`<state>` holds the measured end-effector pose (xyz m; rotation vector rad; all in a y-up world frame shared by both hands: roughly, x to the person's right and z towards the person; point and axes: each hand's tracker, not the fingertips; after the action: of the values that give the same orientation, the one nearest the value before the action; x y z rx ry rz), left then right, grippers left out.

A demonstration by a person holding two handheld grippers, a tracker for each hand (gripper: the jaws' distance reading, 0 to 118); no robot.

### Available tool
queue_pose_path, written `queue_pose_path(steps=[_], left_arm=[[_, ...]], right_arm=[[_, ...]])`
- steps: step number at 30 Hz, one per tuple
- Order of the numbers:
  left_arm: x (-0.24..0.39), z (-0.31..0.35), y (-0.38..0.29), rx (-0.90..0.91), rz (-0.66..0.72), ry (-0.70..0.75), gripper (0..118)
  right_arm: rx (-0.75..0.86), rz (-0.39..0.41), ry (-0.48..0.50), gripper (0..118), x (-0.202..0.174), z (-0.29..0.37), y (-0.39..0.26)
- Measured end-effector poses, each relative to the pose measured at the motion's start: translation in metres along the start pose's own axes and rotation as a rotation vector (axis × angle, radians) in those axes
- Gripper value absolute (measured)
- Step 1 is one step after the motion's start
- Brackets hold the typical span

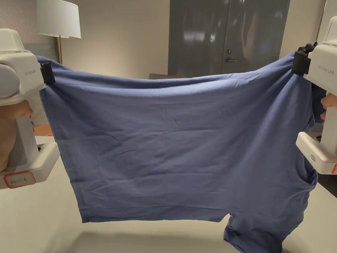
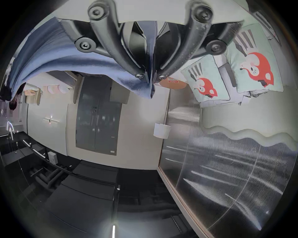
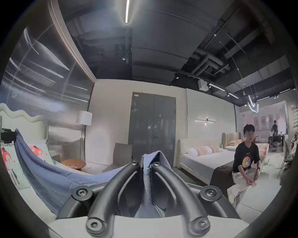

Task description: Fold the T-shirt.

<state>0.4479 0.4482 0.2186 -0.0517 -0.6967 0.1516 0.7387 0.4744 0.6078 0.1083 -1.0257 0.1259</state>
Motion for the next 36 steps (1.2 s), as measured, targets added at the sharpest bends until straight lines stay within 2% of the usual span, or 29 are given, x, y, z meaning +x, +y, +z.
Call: queue_pose_path(steps=[5,9,16,20,23,31,36], left_arm=[[-0.012,0.033,-0.011,-0.022,-0.012,-0.004,1],[-0.025,0.067,-0.022,-0.046,-0.014,-0.006,1],[-0.053,0.145,-0.049,-0.111,0.0,-0.009,1],[-0.071,0.2,-0.077,-0.17,0.01,-0.019,1],[-0.087,0.246,-0.099,-0.215,0.015,-0.021,1],[-0.128,0.36,-0.182,-0.409,-0.02,-0.018,1],[-0.153,0.403,-0.235,-0.554,-0.046,-0.001,1]], right_arm=[[-0.043,-0.008,0.002,6,0.003,0.033,-0.01],[-0.058,0.025,0.005,6,0.004,0.074,-0.015],[-0.089,0.041,0.027,6,0.006,0.171,-0.036],[-0.137,0.026,0.043,6,0.013,0.23,-0.059],[-0.172,0.064,0.05,6,0.016,0.279,-0.08],[-0.351,0.06,0.071,6,0.02,0.401,-0.155],[-0.504,0.068,0.07,6,0.021,0.46,-0.202]])
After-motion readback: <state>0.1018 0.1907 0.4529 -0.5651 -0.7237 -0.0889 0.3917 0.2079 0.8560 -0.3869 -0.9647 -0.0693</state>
